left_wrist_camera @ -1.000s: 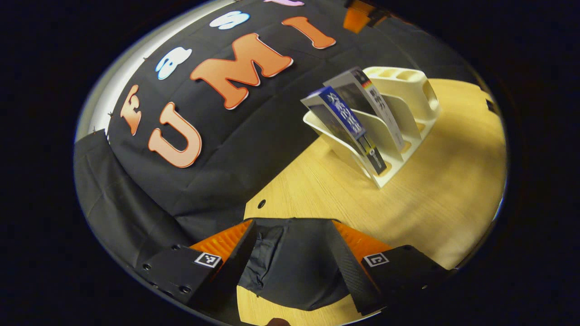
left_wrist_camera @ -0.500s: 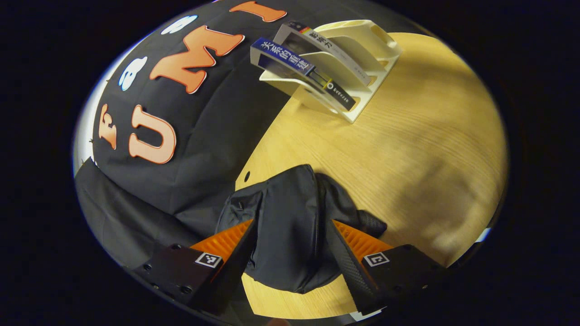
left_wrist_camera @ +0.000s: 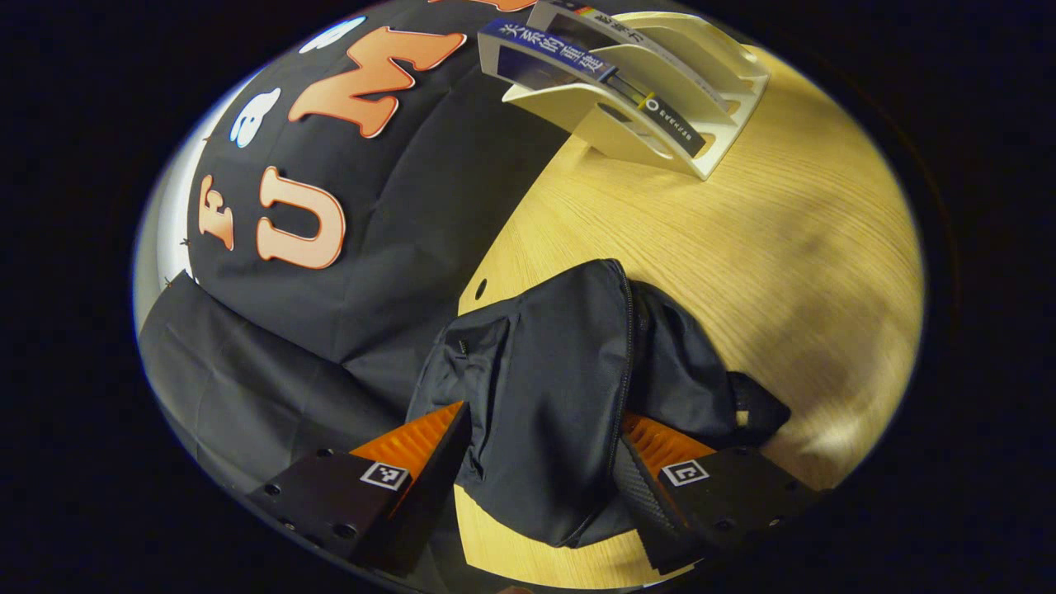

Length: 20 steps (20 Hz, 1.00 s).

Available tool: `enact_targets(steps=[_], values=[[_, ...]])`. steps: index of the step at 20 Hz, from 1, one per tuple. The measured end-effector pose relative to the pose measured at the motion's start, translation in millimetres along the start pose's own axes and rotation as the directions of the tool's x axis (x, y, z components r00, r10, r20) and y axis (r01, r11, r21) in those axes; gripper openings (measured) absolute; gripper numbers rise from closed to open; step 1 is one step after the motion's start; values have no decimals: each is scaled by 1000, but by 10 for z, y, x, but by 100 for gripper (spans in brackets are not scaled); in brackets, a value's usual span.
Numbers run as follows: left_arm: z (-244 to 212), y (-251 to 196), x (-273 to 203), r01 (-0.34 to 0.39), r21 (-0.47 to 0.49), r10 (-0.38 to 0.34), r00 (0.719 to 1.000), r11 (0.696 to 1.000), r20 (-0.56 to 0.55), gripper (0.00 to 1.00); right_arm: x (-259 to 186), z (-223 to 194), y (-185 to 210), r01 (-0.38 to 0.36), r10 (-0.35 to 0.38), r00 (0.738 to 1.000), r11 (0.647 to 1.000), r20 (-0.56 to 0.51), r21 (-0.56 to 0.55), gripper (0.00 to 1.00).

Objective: Open the schoolbag, grab two books from the bookshelf and put them into the schoolbag.

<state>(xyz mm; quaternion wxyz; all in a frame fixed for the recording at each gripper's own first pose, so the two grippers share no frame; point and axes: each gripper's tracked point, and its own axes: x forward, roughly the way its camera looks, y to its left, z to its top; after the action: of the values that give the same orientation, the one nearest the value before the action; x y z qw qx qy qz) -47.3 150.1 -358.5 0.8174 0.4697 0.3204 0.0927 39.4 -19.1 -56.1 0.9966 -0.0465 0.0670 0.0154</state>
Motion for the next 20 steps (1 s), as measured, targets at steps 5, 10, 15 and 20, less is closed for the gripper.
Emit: enact_targets(steps=[5,10,15,20], values=[[63,35,5,153,-74,-153,988,985,2,57,54,51,204,-7,6,999,999,-39,-32,98],[107,242,-81,318,-115,-316,948,941,34,13,189,102,490,-28,27,994,1000,-108,-10,97],[182,615,-118,441,-151,-435,898,885,75,7,371,195,708,-37,29,986,998,-166,-42,98],[271,1031,-121,520,-157,-508,854,840,112,6,543,265,956,-88,66,969,993,-239,-83,98]])
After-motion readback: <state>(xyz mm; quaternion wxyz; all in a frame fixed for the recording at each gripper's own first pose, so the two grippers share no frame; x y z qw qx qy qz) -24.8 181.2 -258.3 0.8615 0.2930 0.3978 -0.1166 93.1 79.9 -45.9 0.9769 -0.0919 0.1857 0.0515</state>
